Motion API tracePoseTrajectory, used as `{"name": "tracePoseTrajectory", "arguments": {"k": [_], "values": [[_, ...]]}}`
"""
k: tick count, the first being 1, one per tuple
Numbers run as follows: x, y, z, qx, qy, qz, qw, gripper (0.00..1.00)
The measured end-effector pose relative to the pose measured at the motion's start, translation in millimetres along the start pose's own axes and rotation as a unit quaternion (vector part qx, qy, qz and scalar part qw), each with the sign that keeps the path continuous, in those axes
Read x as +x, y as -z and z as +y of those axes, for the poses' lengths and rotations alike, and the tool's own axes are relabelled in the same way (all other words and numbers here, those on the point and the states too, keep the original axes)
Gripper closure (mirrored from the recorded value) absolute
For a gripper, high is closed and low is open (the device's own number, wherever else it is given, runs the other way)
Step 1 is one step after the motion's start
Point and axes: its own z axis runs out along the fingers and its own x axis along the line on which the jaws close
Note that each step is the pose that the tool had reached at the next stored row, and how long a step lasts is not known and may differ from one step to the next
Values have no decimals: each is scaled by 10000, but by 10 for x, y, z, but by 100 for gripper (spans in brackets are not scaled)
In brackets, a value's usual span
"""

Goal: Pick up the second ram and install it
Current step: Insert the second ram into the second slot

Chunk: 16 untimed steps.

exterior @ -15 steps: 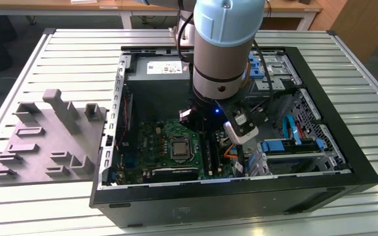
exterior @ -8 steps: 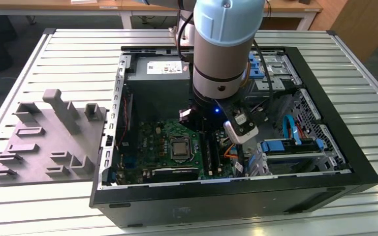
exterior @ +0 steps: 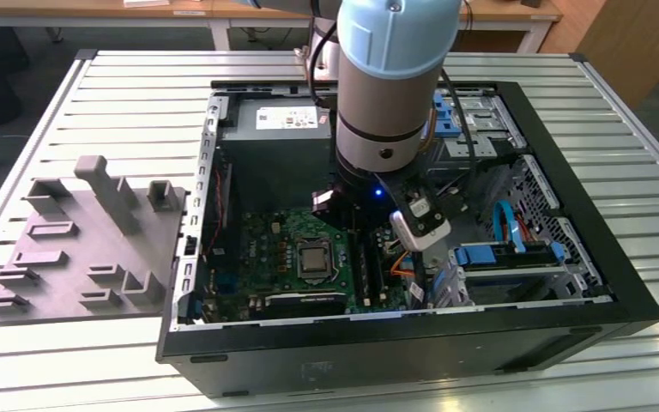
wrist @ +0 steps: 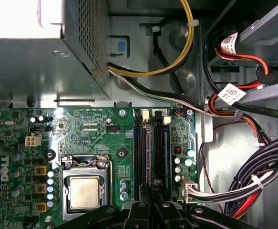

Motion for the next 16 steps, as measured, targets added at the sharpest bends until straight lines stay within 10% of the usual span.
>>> {"name": "tracePoseTrajectory", "arguments": {"k": [16], "values": [[10,-37,33,47,2,-2,10000,88]]}}
